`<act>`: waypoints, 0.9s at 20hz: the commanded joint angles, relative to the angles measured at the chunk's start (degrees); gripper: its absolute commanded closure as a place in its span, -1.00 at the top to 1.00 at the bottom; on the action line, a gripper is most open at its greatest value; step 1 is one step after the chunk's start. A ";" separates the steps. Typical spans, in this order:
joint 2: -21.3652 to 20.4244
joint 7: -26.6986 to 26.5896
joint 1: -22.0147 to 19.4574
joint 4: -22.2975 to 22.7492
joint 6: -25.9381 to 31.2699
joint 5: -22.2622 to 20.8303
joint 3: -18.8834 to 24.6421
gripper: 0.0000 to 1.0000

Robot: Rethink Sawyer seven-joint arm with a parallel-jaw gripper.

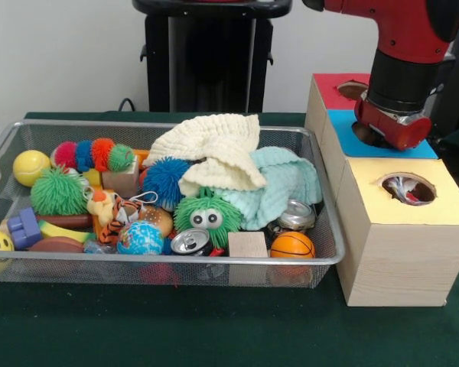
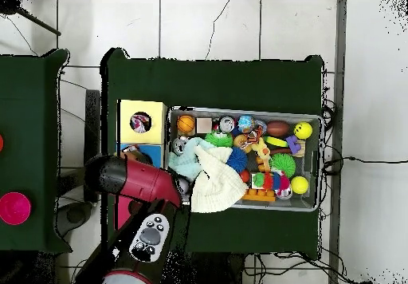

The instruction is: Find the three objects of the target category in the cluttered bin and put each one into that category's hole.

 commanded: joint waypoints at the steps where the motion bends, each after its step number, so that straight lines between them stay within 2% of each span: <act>1: 13.52 6.83 -3.48 2.24 -2.38 -1.93 2.45 1.00; 6: 13.06 8.11 -2.88 1.80 -1.07 -1.30 1.37 1.00; 8: 13.21 11.94 -0.18 1.39 -1.61 0.04 -1.83 1.00; 13: 11.67 10.04 -0.96 0.95 2.10 -0.86 -2.44 1.00; 15: 10.56 8.59 -2.53 1.41 2.69 -0.94 -1.08 1.00; 16: 10.70 8.58 -2.15 0.81 3.19 -1.29 -2.00 1.00; 17: 10.94 8.58 -1.57 0.24 2.87 -1.69 -3.11 -1.00; 18: 10.51 8.01 -2.21 0.52 2.70 -1.73 -2.54 -1.00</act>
